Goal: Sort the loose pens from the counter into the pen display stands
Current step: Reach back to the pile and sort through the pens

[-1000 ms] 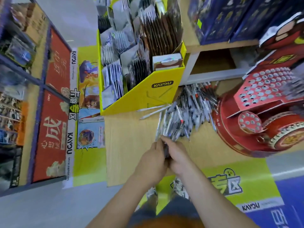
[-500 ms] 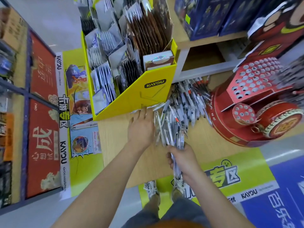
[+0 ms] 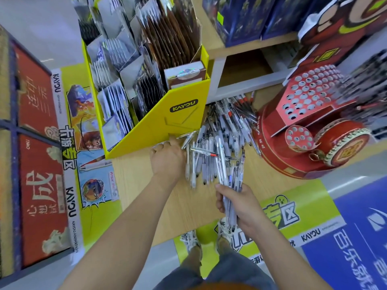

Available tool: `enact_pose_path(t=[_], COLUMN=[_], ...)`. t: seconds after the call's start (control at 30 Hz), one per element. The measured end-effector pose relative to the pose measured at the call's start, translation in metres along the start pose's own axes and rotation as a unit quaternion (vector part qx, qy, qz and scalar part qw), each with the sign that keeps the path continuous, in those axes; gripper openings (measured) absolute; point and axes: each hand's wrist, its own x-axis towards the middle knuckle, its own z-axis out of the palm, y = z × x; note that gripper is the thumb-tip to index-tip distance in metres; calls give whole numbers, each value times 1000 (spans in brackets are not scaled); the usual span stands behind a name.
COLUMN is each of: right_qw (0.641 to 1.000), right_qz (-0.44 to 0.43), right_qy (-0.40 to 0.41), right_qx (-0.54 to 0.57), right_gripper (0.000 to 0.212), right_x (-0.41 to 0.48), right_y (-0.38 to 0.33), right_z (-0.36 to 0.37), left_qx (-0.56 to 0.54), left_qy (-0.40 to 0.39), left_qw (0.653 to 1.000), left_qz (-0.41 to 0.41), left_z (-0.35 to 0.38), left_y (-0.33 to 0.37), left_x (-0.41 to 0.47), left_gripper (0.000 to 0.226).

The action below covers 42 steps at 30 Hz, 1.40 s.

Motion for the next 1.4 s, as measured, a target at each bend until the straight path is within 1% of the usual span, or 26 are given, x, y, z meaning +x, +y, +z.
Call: enact_pose_path(t=[0.07,0.1,0.17,0.3,0.4,0.43,0.5,0.53,0.57,0.6,0.63,0.7,0.73,0.77,0.8,0.83,0.87,0.9,0.97,1.03,1.1,1.13,1.17,1.27,1.33,1.4], right_qw=[999,999,998,996,993,991,988,987,986,986,986,984,982,981,981,980,980,980,981,981,981,982,982,978,977,974], right_qz=[16,22,27,30,34,36,39,40,40,36,29,7,-2,-7,-9,-12,-18,-25,-45,-73,-96,-104,-113,-141,-154,-177], right_qy=[0,1,4,0,-3,-5,-4,-2,-4,-13,-27,-65,-83,-97,-106,-113,-113,-110,-97,-87,-79,-72,-67,-82,-68,-75], right_qx=[35,49,64,79,114,128,153,157,160,160,161,167,168,167,163,161,161,163,161,154,146,139,133,132,132,121], right_gripper=[14,18,24,24,25,25,31,36,42,46,49,49,45,41,38,36,35,34,29,20,19,18,16,17,22,19], right_x=[3,5,7,10,11,11,11,11,10,8,7,0,-5,-11,-16,-21,-26,-30,-39,-49,-58,-62,-67,-78,-85,-90], right_y=[0,-1,-2,-3,-2,-2,-2,-2,-4,-7,-9,-18,-22,-28,-33,-37,-41,-45,-51,-56,-60,-63,-65,-74,-80,-88], right_z=[-1,-1,-2,1,6,9,13,16,18,22,24,29,30,30,29,26,24,20,13,4,-8,-15,-21,-42,-60,-81], left_qx=[9,26,69,113,95,77,-3,-74,-153,-231,-313,-475,-521,-533,-512,-467,-413,-368,-283,-196,-143,-135,-140,-184,-205,-231], left_qy=[2,-4,-21,-35,-42,-31,19,34,32,-1,-54,-136,-146,-145,-131,-99,-58,-14,38,58,43,25,4,-54,-55,-26], left_qw=[1000,1000,997,992,993,995,998,994,986,971,947,869,841,833,848,876,904,922,941,953,958,958,957,938,925,911], left_qz=[6,13,21,43,53,56,65,67,66,58,50,25,18,25,42,64,92,122,181,225,246,250,256,288,316,341], left_z=[-12,-18,-24,-24,-22,-20,-22,-26,-33,-41,-49,-60,-64,-68,-71,-74,-78,-85,-97,-109,-123,-130,-137,-158,-168,-173], left_y=[2,2,-5,-24,-34,-37,-43,-43,-39,-32,-23,-7,-1,3,7,9,12,16,23,32,43,48,53,71,87,106], left_x=[6,9,15,13,9,7,-4,-13,-26,-40,-54,-77,-86,-93,-97,-100,-102,-105,-108,-111,-113,-113,-114,-114,-115,-118], left_gripper=[15,9,12,18,22,21,15,13,16,23,26,18,17,16,15,14,16,19,28,39,43,43,43,40,33,34])
